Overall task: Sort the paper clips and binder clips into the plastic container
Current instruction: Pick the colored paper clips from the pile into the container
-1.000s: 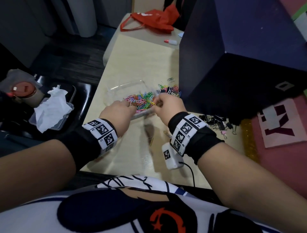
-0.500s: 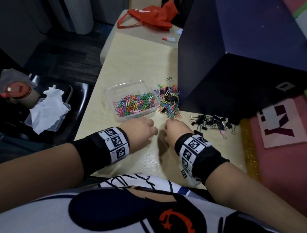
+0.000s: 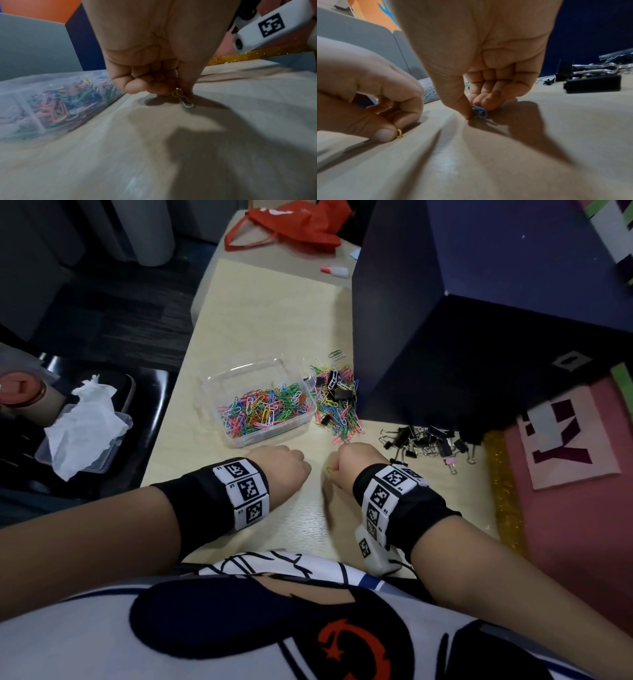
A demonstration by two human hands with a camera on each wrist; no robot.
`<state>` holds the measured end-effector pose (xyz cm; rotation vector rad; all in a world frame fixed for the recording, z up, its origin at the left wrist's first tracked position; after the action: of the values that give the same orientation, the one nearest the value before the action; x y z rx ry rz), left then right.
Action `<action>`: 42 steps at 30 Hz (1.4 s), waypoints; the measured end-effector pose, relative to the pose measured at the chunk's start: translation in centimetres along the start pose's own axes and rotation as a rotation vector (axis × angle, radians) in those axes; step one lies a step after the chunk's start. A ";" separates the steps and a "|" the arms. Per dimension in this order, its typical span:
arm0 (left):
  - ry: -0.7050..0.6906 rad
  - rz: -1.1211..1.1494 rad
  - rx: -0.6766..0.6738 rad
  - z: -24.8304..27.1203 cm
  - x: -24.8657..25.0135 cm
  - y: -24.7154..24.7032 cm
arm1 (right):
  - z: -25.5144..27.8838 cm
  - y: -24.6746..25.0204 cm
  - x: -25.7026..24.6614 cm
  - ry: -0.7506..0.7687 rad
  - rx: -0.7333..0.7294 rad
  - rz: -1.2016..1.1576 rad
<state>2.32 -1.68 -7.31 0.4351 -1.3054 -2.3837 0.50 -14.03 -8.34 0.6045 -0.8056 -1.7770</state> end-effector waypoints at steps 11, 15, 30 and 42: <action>0.266 0.410 0.471 2.8 -6.9 3.3 | 1.5 8.6 -4.0 0.240 0.395 -0.399; 0.394 0.452 0.517 3.4 -9.2 3.5 | 0.8 10.0 -4.4 0.237 0.446 -0.498; 0.436 0.265 0.332 2.3 -9.6 1.6 | 1.8 1.0 -1.5 0.229 0.266 -0.184; 0.065 0.132 0.266 0.5 -1.8 2.1 | 1.3 1.4 -0.8 0.286 0.263 -0.127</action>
<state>4.05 -1.54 -5.14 0.4813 -1.5768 -2.0794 0.64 -13.32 -6.36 1.0788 -0.8204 -1.6584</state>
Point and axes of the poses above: each hand's wrist, its own z-axis away from the middle knuckle, its own y-axis out of the back of the hand, x = y × z, the point moved 5 cm from there along -z, towards the middle knuckle, and after that the axes turned 6 degrees about -z, right-handed, at the moved point
